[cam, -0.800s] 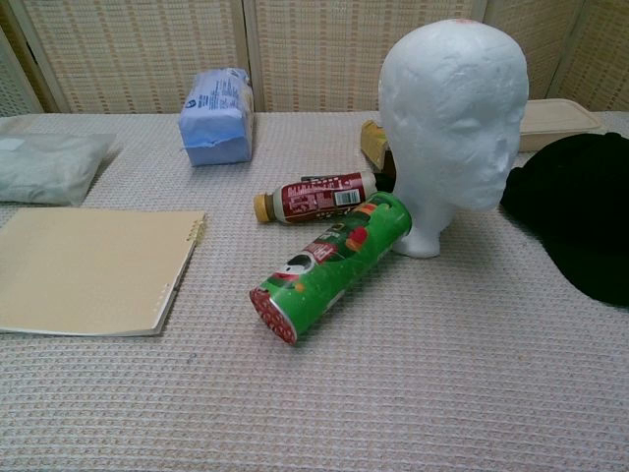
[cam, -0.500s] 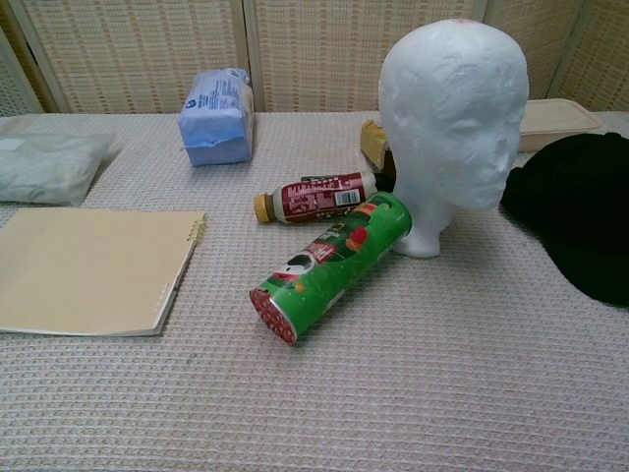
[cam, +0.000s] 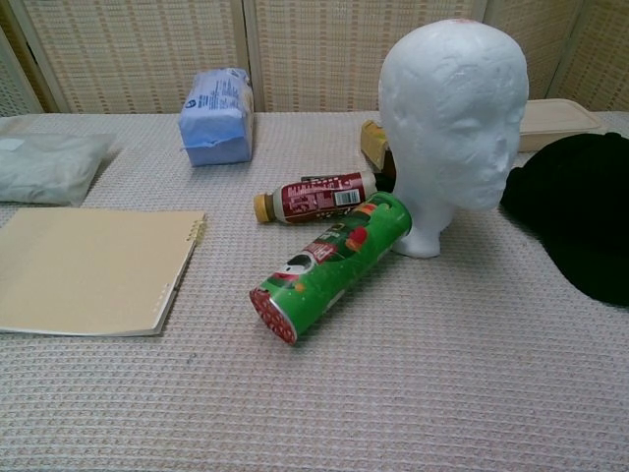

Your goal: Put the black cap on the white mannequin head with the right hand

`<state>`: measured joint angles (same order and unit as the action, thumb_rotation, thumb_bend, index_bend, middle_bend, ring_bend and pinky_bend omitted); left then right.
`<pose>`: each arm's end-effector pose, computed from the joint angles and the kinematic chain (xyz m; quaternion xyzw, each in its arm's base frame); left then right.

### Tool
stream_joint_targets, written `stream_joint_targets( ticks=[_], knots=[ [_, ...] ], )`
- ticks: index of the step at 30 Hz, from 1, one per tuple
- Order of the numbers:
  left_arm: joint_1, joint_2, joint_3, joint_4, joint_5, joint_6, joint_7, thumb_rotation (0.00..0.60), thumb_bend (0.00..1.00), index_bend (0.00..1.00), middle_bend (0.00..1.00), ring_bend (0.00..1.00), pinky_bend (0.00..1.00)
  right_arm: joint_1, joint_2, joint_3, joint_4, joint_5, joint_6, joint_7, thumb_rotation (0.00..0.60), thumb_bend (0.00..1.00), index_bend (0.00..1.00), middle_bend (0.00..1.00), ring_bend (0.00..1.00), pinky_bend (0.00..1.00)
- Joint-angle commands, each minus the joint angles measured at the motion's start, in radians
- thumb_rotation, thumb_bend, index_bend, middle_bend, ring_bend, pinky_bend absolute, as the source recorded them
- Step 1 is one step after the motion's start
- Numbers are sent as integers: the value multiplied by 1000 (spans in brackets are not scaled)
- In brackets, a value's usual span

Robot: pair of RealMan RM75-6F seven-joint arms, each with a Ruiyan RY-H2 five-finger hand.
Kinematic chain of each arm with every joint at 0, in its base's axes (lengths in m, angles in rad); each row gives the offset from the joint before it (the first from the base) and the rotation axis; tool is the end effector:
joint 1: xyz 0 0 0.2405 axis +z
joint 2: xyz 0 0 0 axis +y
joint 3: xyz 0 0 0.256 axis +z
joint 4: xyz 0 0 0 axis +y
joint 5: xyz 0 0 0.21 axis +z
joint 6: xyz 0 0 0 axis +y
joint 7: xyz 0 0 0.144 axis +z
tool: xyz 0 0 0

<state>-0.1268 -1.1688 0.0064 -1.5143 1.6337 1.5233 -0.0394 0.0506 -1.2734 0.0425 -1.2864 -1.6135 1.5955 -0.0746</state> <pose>-0.3032 0.1820 0.1414 -0.6452 -0.3491 -0.4144 0.5387 -0.3431 -0.1698 0.1457 0.6388 -0.2702 0.3532 0.6278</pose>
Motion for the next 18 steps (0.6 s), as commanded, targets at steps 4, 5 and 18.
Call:
stream_joint_targets(
  ticks=[4,5,18],
  knots=[
    [0,9,6,-11,5,-2,-16,600,174,46,0,0,37,24,-149,15,220,42,-53,164,600,18,367,1000,1000,1000],
    [0,10,7,-12,7,-4,-17,600,173,46,0,0,37,30,-166,9,245,47,-77,173,600,18,386,1000,1000,1000],
    [2,14,-1,-15,-12,-2,-36,600,174,46,0,0,41,74,-386,44,525,97,-123,276,600,37,495,1000,1000,1000]
  ],
)
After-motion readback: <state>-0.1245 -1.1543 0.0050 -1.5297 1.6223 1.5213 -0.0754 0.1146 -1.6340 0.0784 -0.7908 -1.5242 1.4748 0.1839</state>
